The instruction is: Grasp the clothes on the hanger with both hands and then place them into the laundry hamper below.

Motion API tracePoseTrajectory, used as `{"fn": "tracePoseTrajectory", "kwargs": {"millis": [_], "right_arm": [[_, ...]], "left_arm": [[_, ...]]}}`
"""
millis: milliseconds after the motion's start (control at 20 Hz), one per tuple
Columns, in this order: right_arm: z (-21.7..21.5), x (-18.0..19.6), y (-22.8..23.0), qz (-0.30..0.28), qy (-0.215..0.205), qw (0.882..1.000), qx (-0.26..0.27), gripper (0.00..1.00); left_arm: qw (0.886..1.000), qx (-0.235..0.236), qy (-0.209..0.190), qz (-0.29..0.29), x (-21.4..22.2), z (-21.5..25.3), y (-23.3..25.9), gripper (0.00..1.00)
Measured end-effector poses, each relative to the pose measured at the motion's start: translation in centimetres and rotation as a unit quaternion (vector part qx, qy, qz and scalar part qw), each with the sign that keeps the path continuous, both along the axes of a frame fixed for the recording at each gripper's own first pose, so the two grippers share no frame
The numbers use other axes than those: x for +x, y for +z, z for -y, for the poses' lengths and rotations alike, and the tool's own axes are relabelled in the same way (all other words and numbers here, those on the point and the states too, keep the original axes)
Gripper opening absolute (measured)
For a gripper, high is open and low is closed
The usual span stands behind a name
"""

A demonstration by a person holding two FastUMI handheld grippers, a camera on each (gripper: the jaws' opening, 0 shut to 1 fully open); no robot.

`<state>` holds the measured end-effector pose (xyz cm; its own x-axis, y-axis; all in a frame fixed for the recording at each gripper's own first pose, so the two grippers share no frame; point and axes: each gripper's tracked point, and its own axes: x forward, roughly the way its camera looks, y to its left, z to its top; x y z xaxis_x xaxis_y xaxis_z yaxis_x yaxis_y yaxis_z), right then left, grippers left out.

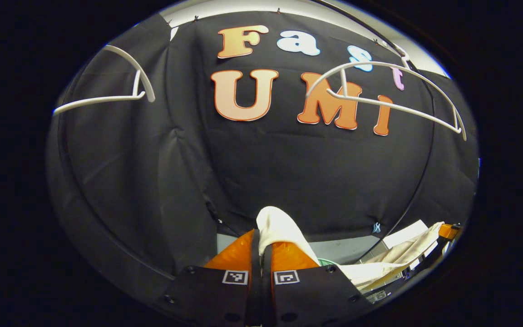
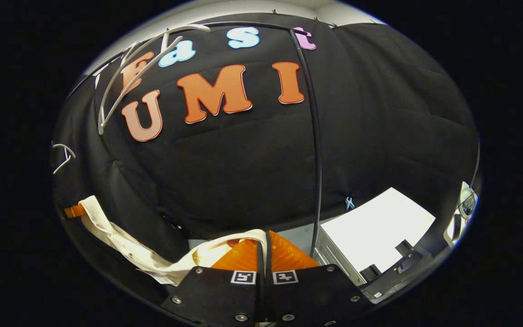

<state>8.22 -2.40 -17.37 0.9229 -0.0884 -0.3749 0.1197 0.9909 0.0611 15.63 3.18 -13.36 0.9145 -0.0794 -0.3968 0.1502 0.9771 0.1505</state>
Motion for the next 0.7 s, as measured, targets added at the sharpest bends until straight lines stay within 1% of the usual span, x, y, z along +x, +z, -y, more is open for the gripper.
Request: {"fn": "tracePoseTrajectory", "kwargs": {"millis": [250, 450, 700], "right_arm": [[-1.7, -0.7, -0.3, -0.006, 0.015, 1.000, -0.006, 0.00], [-3.4, -1.1, -0.6, -0.011, 0.028, 1.000, -0.008, 0.00], [-5.6, -1.3, -0.8, -0.016, 0.048, 0.999, -0.015, 0.00]], "left_arm": [[0.999, 0.000, -0.029, -0.023, -0.8, 2.5, -1.7, 0.07], [0.998, -0.005, -0.053, -0.039, -2.4, 5.3, -3.1, 0.07], [0.995, -0.008, -0.087, -0.053, -3.1, 9.1, -4.2, 0.06]]}}
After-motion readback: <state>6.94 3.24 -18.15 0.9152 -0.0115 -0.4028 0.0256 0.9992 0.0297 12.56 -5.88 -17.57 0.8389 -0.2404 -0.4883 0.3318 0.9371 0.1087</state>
